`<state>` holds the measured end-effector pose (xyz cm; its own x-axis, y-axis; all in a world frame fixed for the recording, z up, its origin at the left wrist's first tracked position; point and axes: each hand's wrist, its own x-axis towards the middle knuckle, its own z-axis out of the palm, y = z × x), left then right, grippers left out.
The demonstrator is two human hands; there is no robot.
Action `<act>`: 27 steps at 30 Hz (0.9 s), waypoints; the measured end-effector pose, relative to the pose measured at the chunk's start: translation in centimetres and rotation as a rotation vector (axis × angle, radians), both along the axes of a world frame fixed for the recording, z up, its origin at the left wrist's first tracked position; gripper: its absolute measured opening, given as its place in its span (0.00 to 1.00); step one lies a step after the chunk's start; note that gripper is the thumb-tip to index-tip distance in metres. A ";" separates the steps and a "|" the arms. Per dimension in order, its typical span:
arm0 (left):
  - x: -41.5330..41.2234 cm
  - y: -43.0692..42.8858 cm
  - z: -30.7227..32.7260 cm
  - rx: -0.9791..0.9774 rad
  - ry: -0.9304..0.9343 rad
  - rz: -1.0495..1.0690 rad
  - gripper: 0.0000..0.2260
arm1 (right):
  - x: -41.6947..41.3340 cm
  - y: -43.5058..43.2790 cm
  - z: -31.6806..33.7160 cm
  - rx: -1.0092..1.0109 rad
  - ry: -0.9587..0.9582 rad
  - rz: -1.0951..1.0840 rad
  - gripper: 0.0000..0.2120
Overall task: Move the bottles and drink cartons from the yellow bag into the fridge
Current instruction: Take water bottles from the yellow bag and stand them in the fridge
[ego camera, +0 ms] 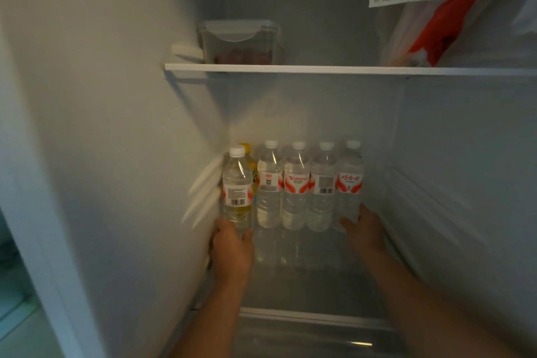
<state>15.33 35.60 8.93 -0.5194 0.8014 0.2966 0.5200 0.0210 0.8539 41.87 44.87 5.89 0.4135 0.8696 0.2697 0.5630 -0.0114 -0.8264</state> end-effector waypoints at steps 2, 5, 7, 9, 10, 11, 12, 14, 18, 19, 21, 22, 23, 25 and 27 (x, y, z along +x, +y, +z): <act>0.0 0.0 -0.1 -0.002 0.007 0.015 0.14 | -0.6 -1.2 0.9 -0.014 0.000 -0.013 0.27; -0.1 0.0 -0.1 -0.018 0.001 0.022 0.14 | -1.2 -2.8 2.1 -0.016 0.079 -0.037 0.23; -0.1 -0.1 -0.1 -0.024 -0.005 0.019 0.13 | -1.2 -3.4 2.2 -0.047 0.124 -0.036 0.19; -0.2 -0.2 0.0 -0.027 -0.010 0.009 0.12 | -1.1 -3.8 2.3 -0.078 0.122 -0.009 0.17; -0.2 -0.2 0.0 -0.032 -0.019 0.000 0.12 | -1.1 -4.1 2.5 -0.097 0.119 0.003 0.16; -0.2 -0.3 0.1 -0.039 -0.027 -0.009 0.12 | -0.9 -4.2 2.5 -0.106 0.120 0.017 0.18; -0.2 -0.4 0.1 -0.054 -0.040 -0.018 0.13 | -0.9 -4.7 2.7 -0.120 0.124 0.026 0.23; -0.3 -0.8 0.2 -0.074 -0.071 -0.045 0.15 | -0.9 -5.4 3.1 -0.137 0.142 0.041 0.28; -0.4 -2.2 0.3 -0.090 -0.080 -0.172 0.20 | -1.8 -7.7 4.0 -0.098 0.185 0.059 0.28; -0.3 -2.9 0.3 -0.097 -0.053 -0.199 0.21 | -2.4 -8.6 4.4 -0.069 0.182 0.076 0.27; -0.1 -4.3 0.1 -0.101 0.075 -0.224 0.24 | -3.7 -10.5 4.7 -0.025 0.166 0.120 0.25; -0.1 -5.0 -0.2 -0.099 0.158 -0.237 0.24 | -4.5 -11.7 4.7 -0.014 0.171 0.142 0.24; 0.0 -5.7 -0.5 -0.086 0.234 -0.257 0.23 | -5.3 -12.8 4.6 -0.001 0.164 0.162 0.24; -0.2 -7.0 -1.4 -0.025 0.345 -0.311 0.21 | -6.6 -15.0 4.2 0.013 0.063 0.177 0.27; -0.6 -8.1 -2.5 0.059 0.431 -0.350 0.20 | -7.5 -17.1 3.0 0.059 -0.098 0.182 0.28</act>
